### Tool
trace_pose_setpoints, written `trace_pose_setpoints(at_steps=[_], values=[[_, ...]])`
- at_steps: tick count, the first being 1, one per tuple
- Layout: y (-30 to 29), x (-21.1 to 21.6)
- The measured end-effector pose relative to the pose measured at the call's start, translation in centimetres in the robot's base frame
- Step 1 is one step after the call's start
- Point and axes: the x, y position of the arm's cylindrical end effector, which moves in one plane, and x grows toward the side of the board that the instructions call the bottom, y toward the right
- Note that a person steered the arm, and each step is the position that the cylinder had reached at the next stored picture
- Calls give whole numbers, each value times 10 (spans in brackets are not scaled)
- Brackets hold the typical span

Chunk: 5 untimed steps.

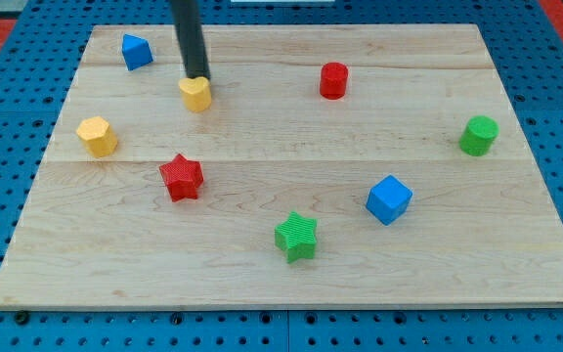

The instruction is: Place the blue cube diagonal to the red circle

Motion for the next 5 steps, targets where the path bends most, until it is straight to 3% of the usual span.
trace_pose_setpoints(at_steps=[1,2,3,4,5], values=[[85,37],[144,113],[241,109],[312,190],[257,202]])
